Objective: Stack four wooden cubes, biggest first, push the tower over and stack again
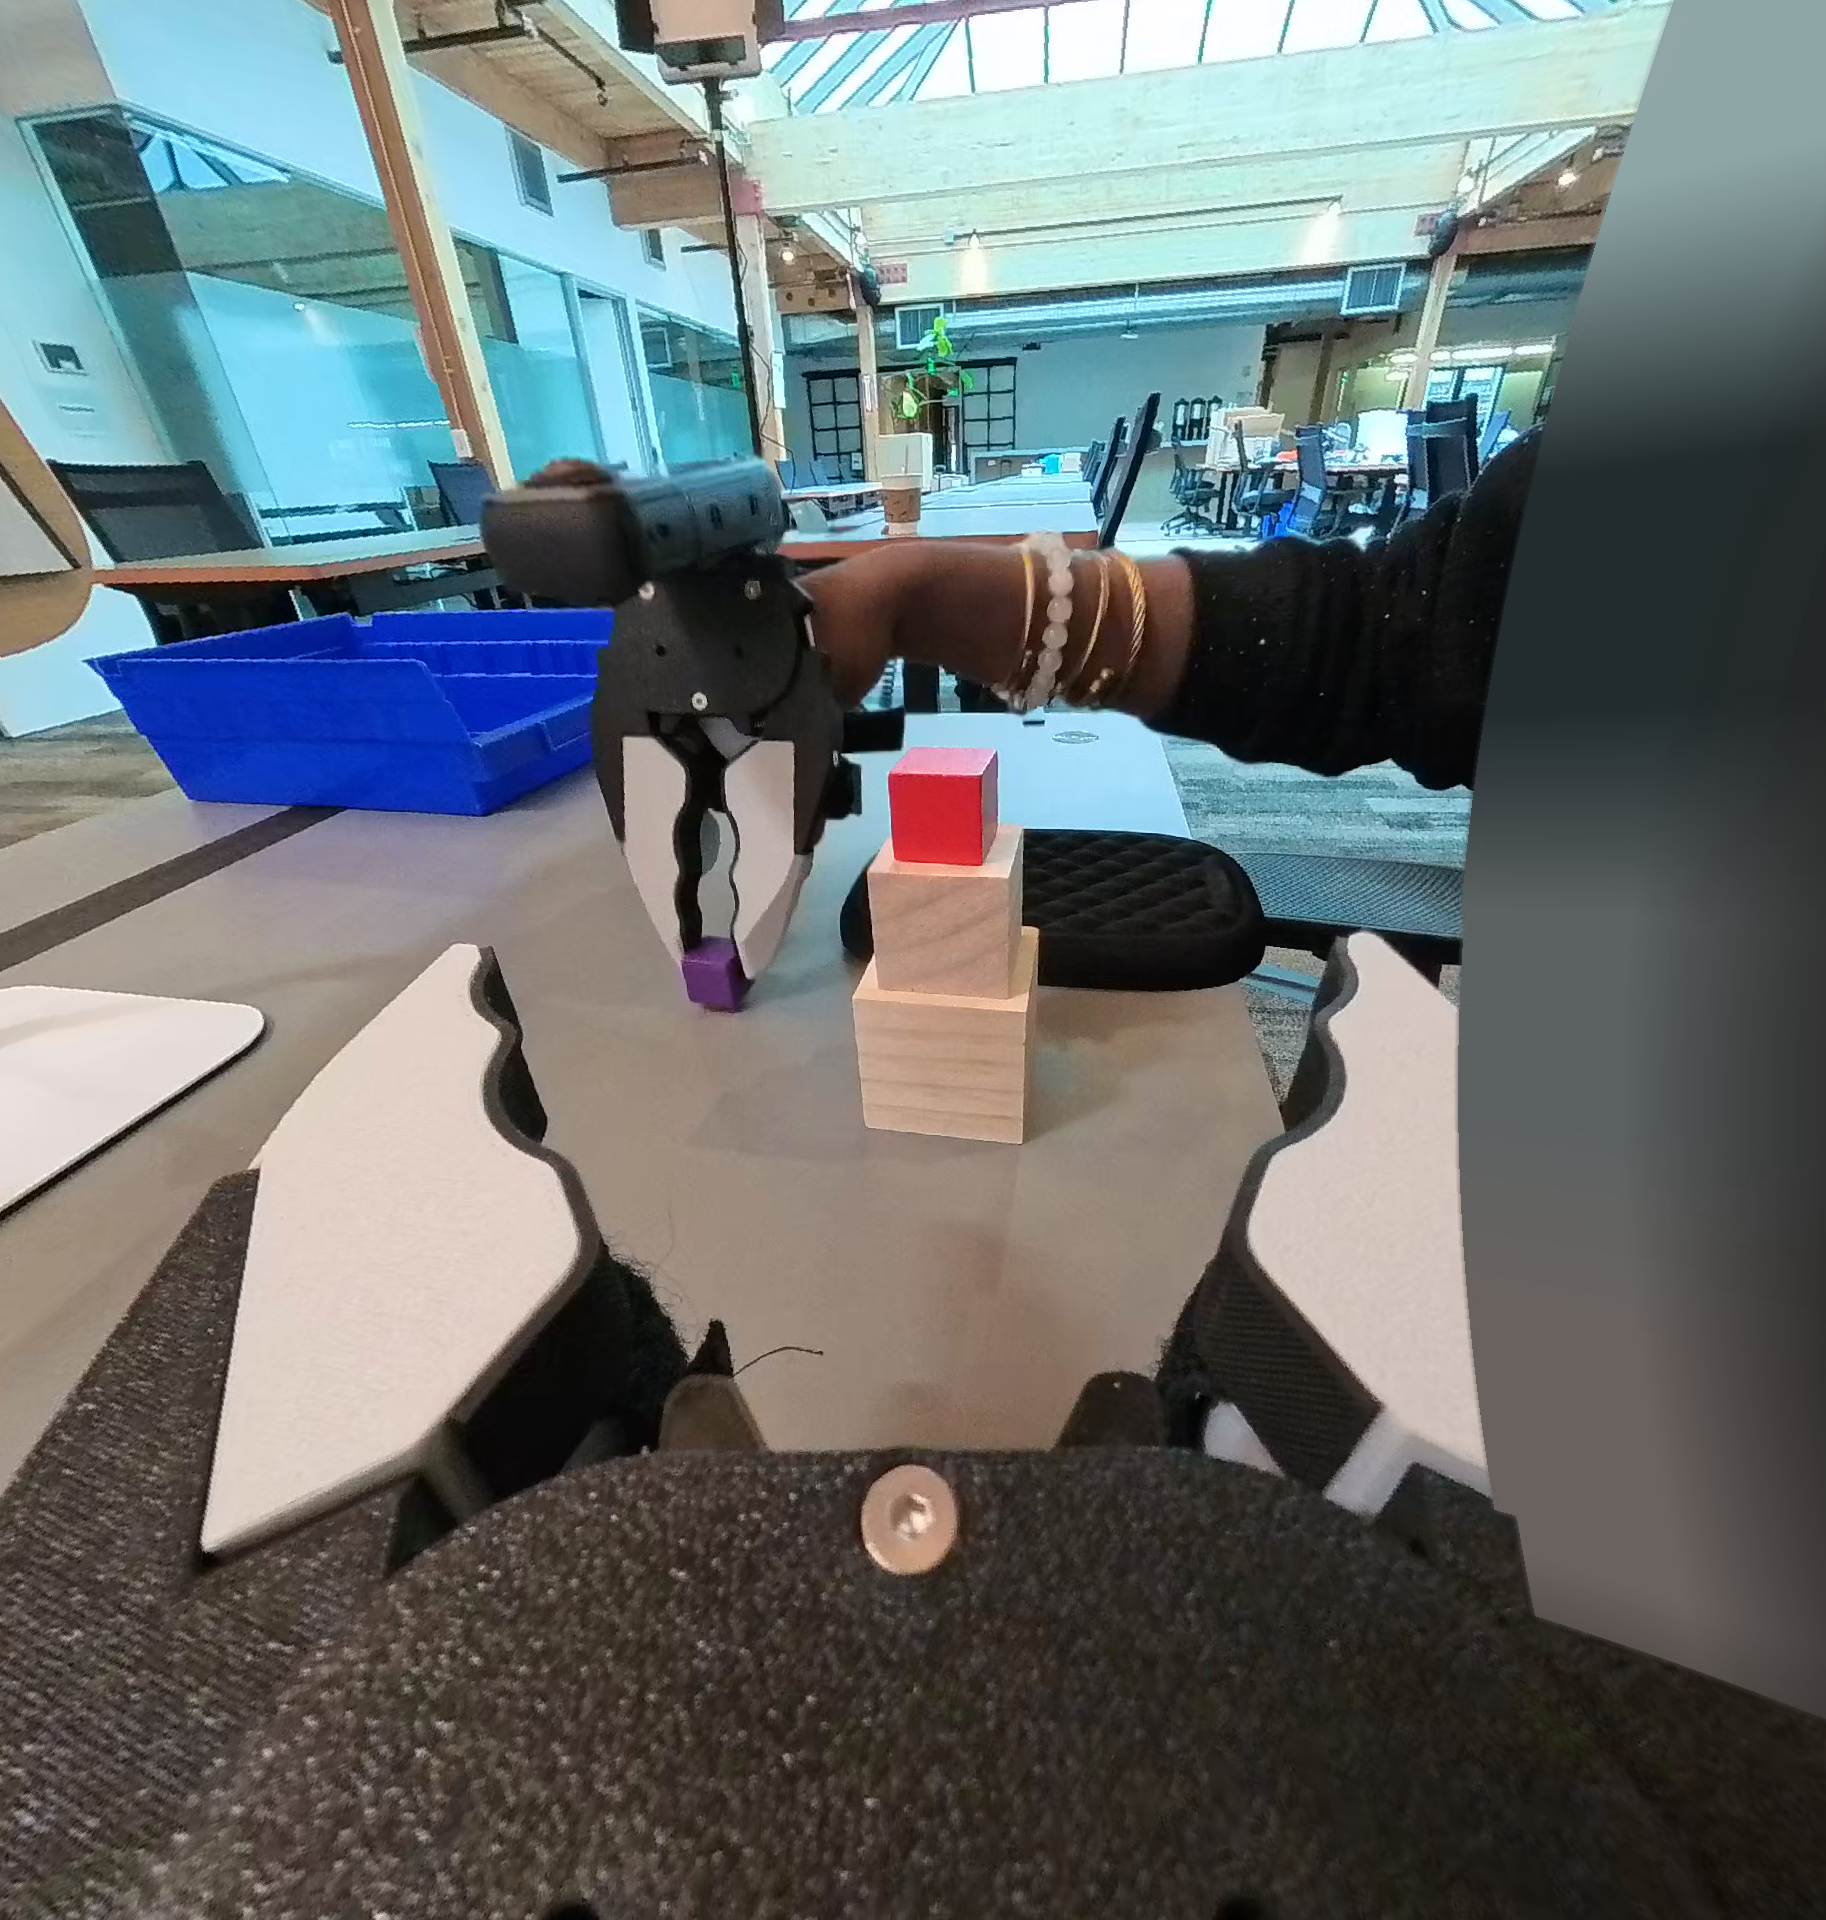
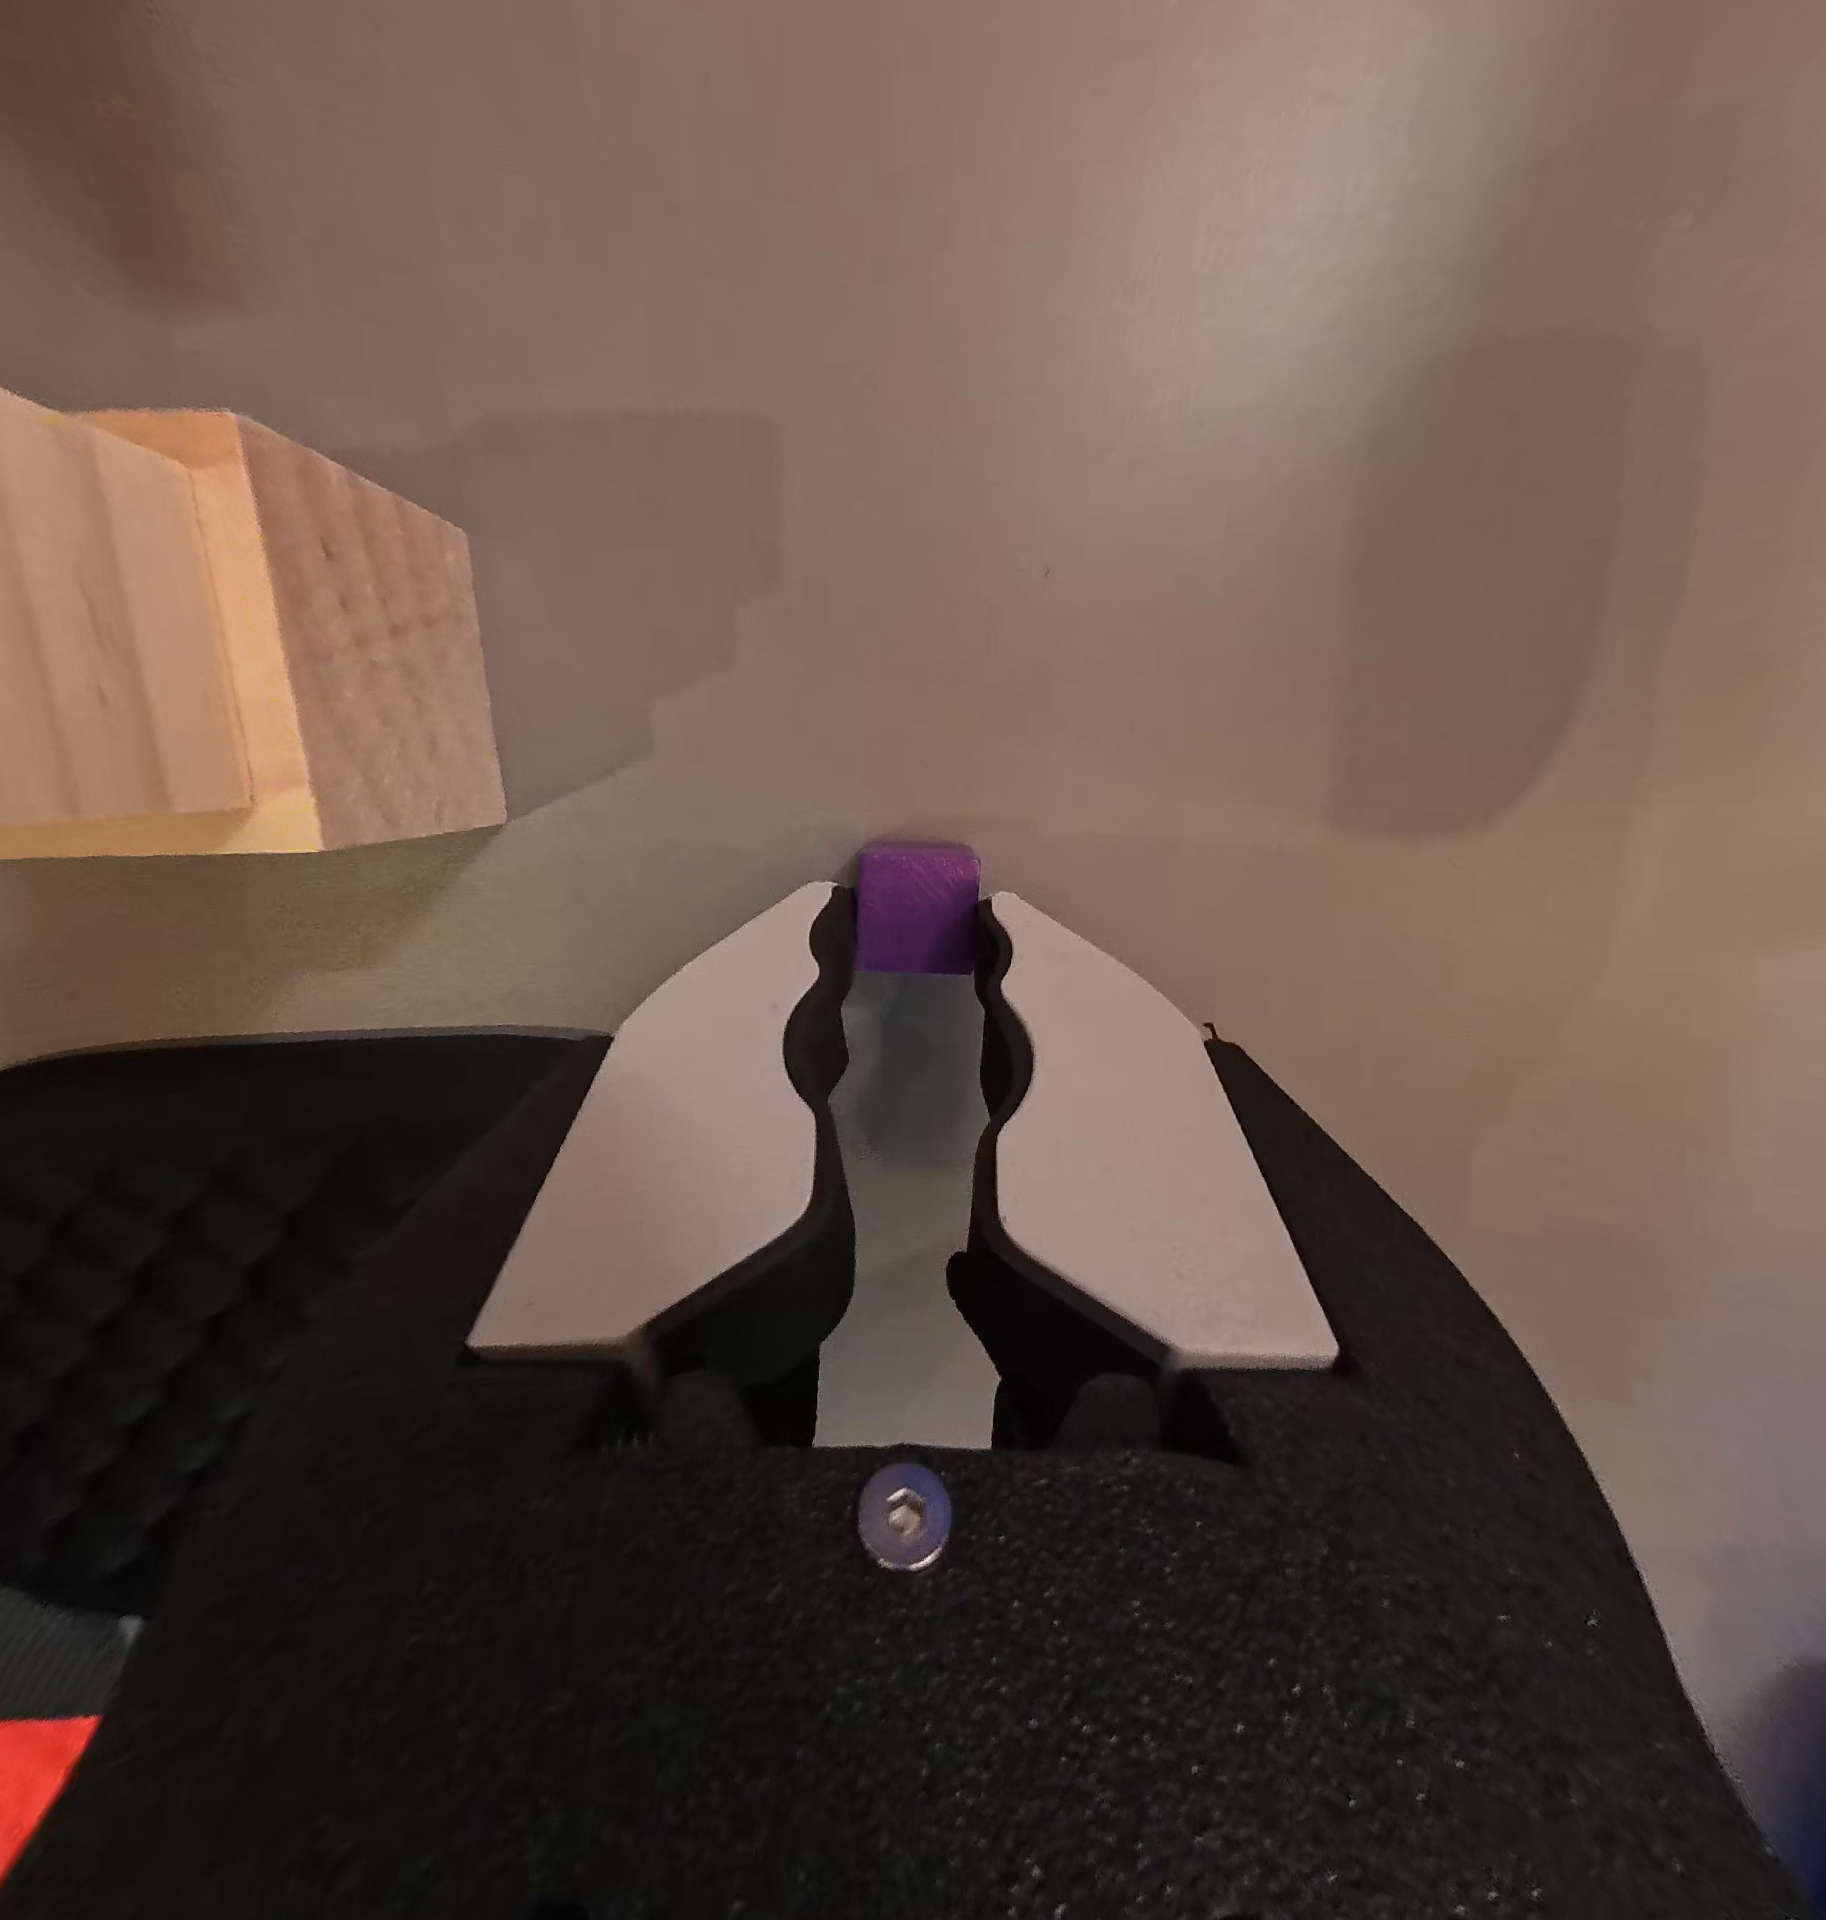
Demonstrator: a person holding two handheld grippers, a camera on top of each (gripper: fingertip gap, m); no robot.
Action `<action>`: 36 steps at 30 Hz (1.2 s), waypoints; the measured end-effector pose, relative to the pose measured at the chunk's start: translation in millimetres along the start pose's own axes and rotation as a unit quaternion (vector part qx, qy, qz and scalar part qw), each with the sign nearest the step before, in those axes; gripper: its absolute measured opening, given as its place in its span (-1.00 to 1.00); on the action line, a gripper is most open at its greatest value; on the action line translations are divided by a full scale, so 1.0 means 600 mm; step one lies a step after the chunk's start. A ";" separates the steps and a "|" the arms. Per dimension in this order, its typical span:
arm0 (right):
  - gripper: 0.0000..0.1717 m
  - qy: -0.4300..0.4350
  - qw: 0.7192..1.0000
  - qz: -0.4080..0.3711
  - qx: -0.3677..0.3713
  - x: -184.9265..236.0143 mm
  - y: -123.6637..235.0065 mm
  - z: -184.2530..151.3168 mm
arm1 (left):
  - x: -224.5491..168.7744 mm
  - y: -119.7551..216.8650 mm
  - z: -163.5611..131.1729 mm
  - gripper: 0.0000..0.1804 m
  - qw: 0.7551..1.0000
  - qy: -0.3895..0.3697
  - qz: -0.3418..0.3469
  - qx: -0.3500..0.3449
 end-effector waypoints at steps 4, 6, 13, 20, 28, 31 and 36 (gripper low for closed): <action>-0.75 -0.005 1.000 -0.013 -0.010 0.003 0.040 0.021 | 0.000 0.000 0.000 0.55 1.000 0.001 0.000 0.000; -0.75 -0.008 1.000 -0.023 -0.013 0.010 0.074 0.039 | 0.001 0.000 0.000 0.55 1.000 0.002 0.000 -0.001; -0.75 -0.035 0.999 -0.029 -0.016 0.078 0.180 0.108 | -0.001 -0.001 -0.001 0.54 1.000 -0.001 0.000 0.002; -0.75 -0.027 1.000 -0.004 0.007 0.140 0.186 0.130 | -0.002 -0.002 -0.002 0.54 1.000 -0.004 0.000 0.006; -0.74 -0.025 0.999 -0.002 0.026 0.153 0.170 0.124 | -0.002 -0.002 -0.002 0.54 1.000 -0.004 -0.001 0.005; -0.74 -0.025 0.999 -0.003 0.030 0.155 0.167 0.122 | -0.002 -0.002 -0.002 0.54 1.000 -0.003 -0.001 0.005; -0.74 -0.024 0.999 -0.003 0.027 0.156 0.165 0.123 | -0.002 -0.002 -0.002 0.54 1.000 -0.003 -0.001 0.006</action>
Point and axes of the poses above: each gripper's, where its closed fingertips meet, y back along the fingers, z out of its top, x = y × z across the jaws, the point moved 1 cm from there along y, back along the fingers, and after that the axes turned 3 degrees about -z, right-handed, at the moved point
